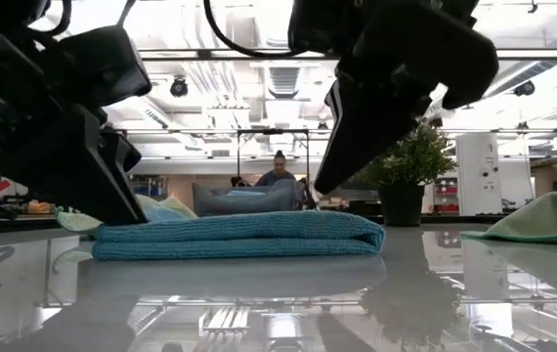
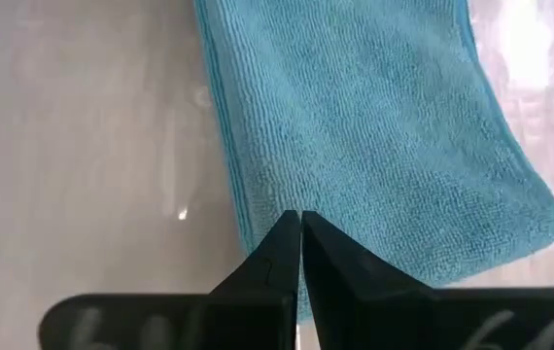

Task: Fold microfiber towels
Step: Fold the blue microfiber towel

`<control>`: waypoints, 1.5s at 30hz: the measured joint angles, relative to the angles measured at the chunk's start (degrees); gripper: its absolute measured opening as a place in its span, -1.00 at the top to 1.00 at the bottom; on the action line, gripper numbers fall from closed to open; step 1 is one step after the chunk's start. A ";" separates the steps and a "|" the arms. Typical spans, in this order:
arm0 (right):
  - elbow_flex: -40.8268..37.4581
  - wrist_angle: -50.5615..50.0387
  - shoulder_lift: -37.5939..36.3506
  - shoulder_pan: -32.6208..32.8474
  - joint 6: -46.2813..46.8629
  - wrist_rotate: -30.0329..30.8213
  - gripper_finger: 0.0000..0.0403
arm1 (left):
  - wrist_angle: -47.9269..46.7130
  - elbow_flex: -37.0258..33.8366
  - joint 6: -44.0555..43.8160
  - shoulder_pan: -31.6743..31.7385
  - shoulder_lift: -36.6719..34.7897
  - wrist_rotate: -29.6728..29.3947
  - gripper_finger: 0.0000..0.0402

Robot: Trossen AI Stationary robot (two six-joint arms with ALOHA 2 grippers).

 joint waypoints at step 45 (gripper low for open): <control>-4.88 1.95 -4.82 -0.66 -2.21 4.36 0.96 | -5.80 -0.21 11.75 1.96 -7.90 -4.90 0.60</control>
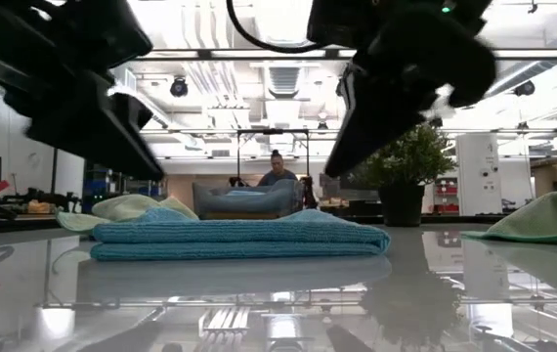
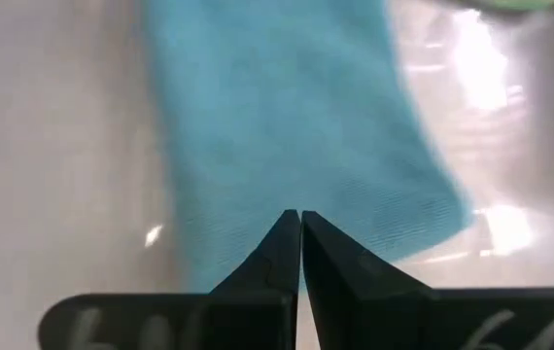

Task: Fold microfiber towels
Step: Fold the blue microfiber towel

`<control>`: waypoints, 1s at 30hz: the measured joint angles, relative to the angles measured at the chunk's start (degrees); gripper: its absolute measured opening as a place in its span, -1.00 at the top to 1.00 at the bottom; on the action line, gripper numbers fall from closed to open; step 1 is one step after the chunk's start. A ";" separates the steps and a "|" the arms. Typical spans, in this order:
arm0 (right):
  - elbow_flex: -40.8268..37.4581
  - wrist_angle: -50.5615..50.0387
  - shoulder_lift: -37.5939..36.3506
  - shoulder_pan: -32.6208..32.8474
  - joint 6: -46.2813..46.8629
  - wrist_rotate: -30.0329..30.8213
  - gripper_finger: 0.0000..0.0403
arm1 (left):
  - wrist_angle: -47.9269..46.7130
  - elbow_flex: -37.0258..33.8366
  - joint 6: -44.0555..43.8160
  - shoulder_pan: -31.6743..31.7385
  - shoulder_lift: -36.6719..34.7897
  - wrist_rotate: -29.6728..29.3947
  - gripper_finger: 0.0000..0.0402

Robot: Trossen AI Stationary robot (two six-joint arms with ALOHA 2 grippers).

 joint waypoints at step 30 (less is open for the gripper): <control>-14.80 23.99 3.09 -11.03 -2.48 4.63 0.96 | -4.04 -1.40 -2.52 8.13 6.03 -4.00 0.60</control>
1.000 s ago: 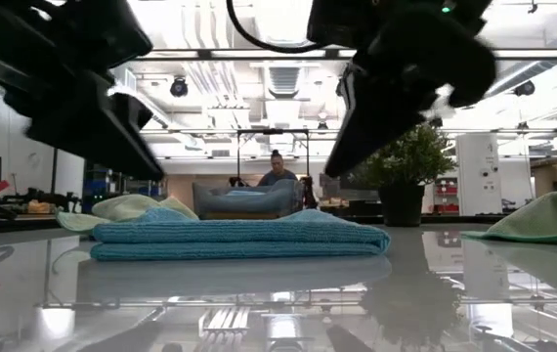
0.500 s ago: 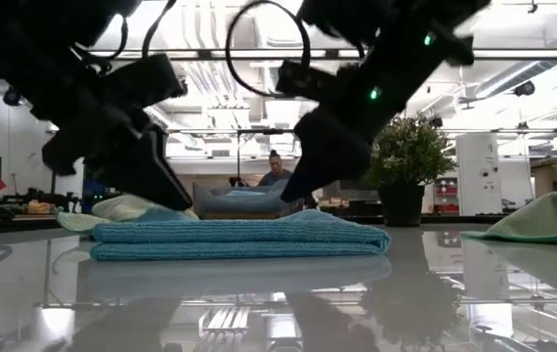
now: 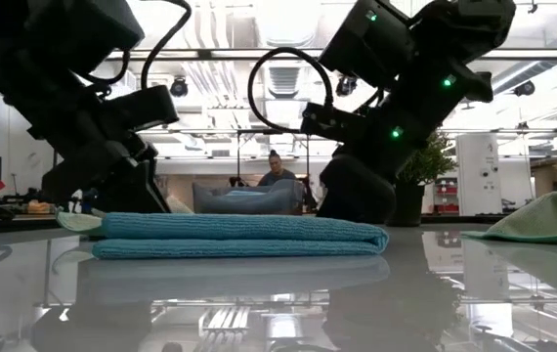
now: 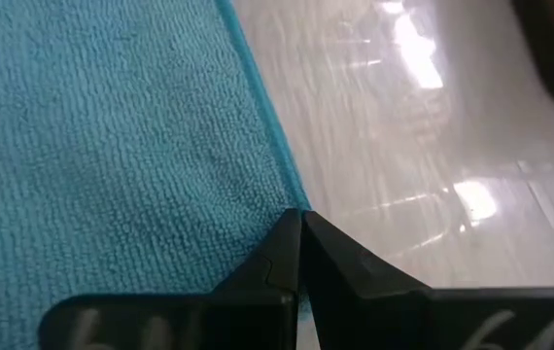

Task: Fold microfiber towels
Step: Fold the blue microfiber towel

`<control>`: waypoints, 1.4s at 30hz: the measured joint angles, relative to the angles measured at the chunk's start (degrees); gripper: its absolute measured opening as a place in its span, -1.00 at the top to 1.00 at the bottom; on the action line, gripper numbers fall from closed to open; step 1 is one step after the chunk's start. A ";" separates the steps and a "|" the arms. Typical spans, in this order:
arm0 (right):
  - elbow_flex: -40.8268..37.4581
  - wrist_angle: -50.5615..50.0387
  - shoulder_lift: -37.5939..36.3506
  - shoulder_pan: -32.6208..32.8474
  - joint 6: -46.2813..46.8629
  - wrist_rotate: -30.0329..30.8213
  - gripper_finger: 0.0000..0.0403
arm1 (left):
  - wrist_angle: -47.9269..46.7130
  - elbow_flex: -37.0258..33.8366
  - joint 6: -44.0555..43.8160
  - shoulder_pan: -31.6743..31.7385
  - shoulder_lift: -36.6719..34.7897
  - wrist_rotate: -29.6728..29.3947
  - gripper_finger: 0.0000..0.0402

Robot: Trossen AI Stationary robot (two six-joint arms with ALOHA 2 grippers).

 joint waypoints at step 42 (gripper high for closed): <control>14.54 -31.94 -6.64 3.93 19.97 -20.61 0.90 | 1.86 1.14 -1.60 -6.42 -4.89 16.49 0.60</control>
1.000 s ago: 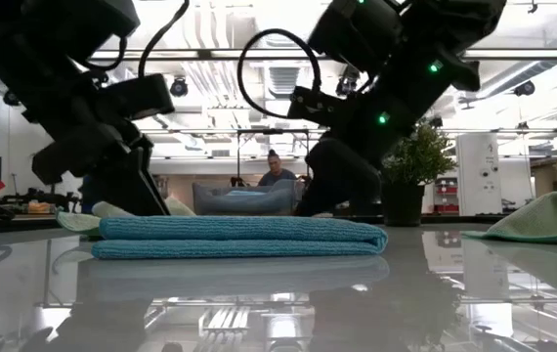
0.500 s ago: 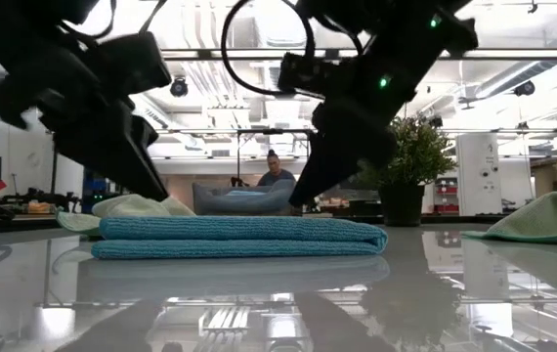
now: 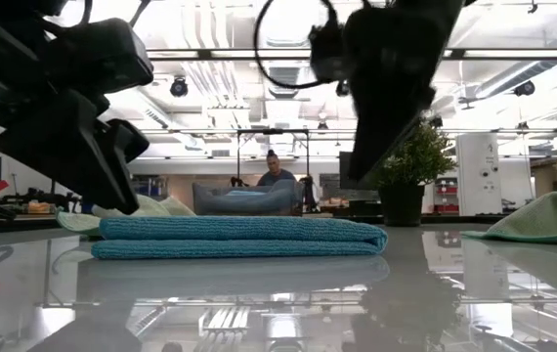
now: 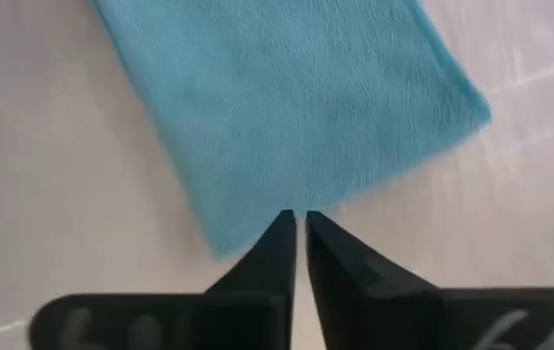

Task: Fold microfiber towels
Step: Fold the blue microfiber towel

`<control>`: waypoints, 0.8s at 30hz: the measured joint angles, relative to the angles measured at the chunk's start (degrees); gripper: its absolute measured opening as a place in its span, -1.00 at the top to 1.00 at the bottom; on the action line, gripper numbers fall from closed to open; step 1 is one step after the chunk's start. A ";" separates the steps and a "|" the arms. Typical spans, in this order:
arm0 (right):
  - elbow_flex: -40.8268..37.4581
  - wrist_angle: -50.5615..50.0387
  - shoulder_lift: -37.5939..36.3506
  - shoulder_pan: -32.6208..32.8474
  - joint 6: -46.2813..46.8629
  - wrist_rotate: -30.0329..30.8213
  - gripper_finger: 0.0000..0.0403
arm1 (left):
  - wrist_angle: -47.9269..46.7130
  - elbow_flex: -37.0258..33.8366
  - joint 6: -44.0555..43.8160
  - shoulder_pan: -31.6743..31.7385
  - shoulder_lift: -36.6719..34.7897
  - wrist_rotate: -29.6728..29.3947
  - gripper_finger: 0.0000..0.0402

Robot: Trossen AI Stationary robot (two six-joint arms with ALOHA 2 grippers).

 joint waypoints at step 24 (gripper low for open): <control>-19.14 26.71 -3.37 -4.41 21.04 -0.97 -0.40 | 4.72 -1.36 -0.09 -0.02 4.90 -5.14 0.60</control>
